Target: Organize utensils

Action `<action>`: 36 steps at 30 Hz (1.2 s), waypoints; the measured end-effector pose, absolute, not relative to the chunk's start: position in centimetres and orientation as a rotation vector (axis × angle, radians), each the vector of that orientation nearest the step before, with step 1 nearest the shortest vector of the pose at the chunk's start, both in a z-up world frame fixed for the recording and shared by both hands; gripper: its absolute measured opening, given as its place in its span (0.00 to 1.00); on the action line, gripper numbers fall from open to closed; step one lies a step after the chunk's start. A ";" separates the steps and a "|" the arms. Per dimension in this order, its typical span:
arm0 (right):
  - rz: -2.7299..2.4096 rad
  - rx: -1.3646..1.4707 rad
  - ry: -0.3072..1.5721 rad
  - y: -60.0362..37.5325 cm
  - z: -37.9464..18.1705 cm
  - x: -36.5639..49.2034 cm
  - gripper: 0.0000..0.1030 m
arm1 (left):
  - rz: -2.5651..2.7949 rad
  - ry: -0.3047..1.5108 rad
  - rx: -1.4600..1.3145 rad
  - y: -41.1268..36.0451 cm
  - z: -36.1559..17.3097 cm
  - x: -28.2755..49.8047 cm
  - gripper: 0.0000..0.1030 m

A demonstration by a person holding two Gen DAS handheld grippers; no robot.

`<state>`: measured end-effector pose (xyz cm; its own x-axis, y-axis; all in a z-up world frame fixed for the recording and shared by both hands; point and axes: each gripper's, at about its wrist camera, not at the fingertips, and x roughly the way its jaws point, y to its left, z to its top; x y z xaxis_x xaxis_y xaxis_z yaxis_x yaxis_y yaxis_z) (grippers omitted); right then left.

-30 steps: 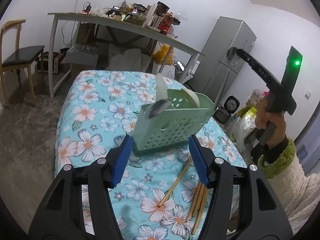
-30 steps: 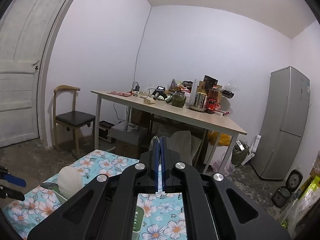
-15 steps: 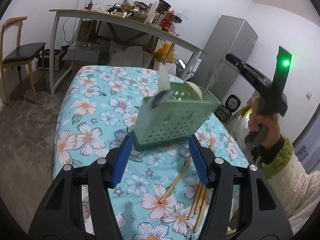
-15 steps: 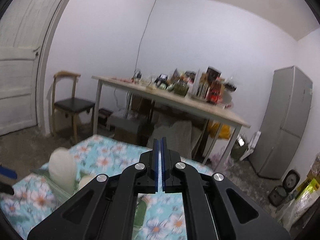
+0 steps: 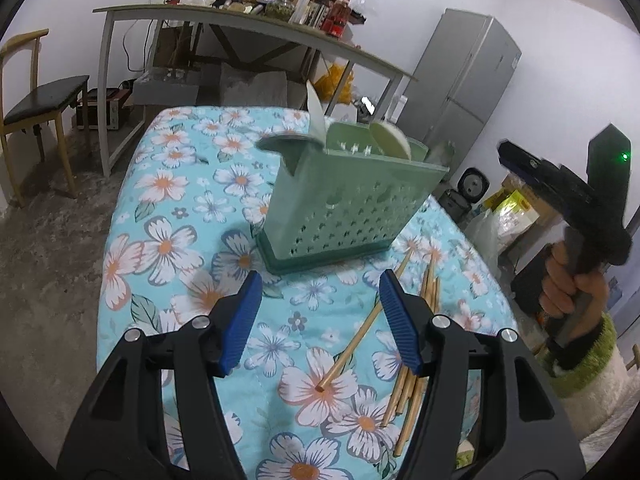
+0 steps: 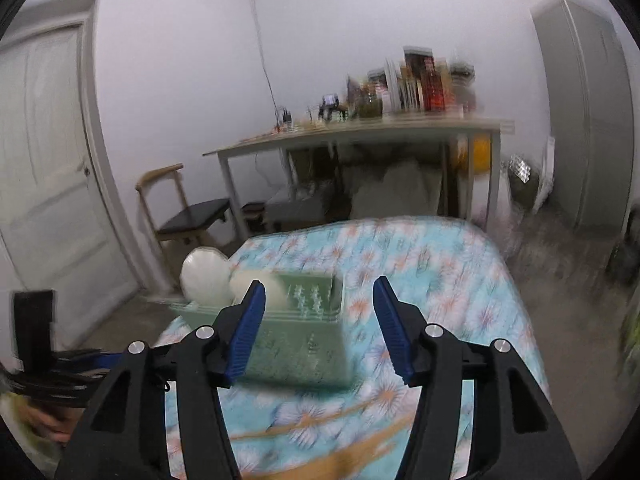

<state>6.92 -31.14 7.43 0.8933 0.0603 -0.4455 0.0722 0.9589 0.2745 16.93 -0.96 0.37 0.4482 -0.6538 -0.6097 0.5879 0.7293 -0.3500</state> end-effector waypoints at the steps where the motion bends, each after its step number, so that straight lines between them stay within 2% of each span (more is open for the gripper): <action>1: -0.001 0.332 0.500 -31.6 6.6 6.6 0.54 | -0.761 0.804 -0.073 -1.3 0.0 16.8 0.56; 6: 0.003 0.596 0.659 -33.9 1.1 4.5 0.54 | -0.751 0.838 -0.013 -2.4 -1.2 16.4 0.57; 14: 0.013 0.971 0.814 -36.2 -6.5 3.4 0.52 | -0.736 0.879 0.043 -3.5 -2.7 15.9 0.58; 21: -0.035 1.182 0.843 -37.7 -11.2 3.1 0.33 | -0.718 0.916 0.061 -3.8 -3.7 16.1 0.58; 26: -0.036 1.255 0.813 -38.4 -12.4 3.5 0.26 | -0.713 0.932 0.061 -4.0 -4.2 16.4 0.58; 28: -0.044 1.254 0.811 -38.4 -12.7 4.0 0.21 | -0.715 0.936 0.063 -4.2 -4.3 16.4 0.58; 31: -0.052 1.272 0.814 -38.6 -13.1 4.5 0.08 | -0.719 0.939 0.067 -4.5 -4.3 16.3 0.58; 36: -0.052 1.280 0.799 -38.9 -13.0 4.0 0.04 | -0.722 0.943 0.071 -4.8 -4.4 16.4 0.58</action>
